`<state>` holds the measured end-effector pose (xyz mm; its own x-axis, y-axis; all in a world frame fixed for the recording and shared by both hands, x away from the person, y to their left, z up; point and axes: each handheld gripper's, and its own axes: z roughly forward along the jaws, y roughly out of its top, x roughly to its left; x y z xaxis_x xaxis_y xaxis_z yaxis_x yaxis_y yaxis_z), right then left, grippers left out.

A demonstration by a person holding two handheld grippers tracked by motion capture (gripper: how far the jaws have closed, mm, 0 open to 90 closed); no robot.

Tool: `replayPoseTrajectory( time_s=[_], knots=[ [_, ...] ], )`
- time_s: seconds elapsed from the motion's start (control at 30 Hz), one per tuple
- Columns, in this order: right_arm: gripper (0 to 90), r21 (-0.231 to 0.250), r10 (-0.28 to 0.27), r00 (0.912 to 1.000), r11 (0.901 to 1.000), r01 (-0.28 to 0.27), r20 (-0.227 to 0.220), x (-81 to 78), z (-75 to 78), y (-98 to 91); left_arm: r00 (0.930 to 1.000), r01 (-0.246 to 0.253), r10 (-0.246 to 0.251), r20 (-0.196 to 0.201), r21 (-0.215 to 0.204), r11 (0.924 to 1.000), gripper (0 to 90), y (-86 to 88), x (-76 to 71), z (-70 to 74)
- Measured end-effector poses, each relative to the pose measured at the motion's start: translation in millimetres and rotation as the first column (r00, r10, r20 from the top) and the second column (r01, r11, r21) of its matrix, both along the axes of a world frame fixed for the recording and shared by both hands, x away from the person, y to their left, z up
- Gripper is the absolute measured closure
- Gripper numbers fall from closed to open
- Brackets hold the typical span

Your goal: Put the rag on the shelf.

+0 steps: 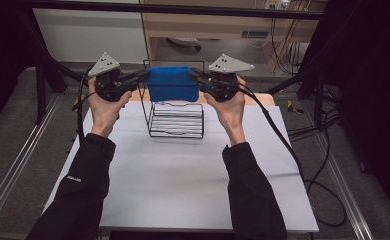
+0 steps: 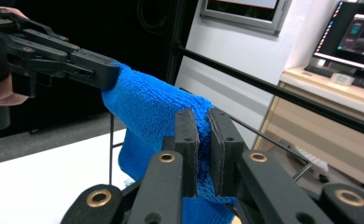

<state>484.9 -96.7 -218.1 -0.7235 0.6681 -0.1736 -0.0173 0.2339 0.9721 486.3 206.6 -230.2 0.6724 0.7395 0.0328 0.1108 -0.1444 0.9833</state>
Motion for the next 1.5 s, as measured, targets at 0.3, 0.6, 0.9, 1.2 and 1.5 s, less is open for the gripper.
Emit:
replayPoseTrajectory(
  time_s=[0.3, 0.6, 0.9, 1.2, 1.5],
  knots=[
    [82.6, -0.022, 0.033, 0.9935, 0.9991, -0.036, -0.109, -8.3, -8.0, -3.0, 0.9974, 0.054, -0.051, -0.051, 0.047, 0.9974, 82.1, 3.2, -11.4, -9.9],
    [82.7, -0.040, 0.048, 0.9877, 0.9977, -0.055, -0.149, -8.6, -18.6, -3.3, 0.9944, 0.058, -0.051, -0.093, 0.074, 0.9956, 73.8, 7.0, -17.4, -0.1],
    [82.2, -0.067, 0.054, 0.9891, 0.9957, -0.063, -0.137, -9.5, -25.7, -1.4, 0.9910, 0.055, -0.047, -0.125, 0.062, 0.9965, 79.7, -1.3, -12.6, 19.0],
    [75.8, -0.097, 0.051, 0.9866, 0.9930, -0.067, -0.155, -10.2, -31.4, -2.7, 0.9724, 0.113, -0.077, -0.220, 0.157, 0.9811, 89.8, -15.8, -8.1, -5.2],
    [71.4, -0.038, 0.080, 0.9746, 0.9952, -0.090, -0.209, -11.6, -30.0, -1.7, 0.9772, 0.097, -0.058, -0.204, 0.186, 0.9778, 89.8, -14.8, -7.0, -17.8]
  ],
)
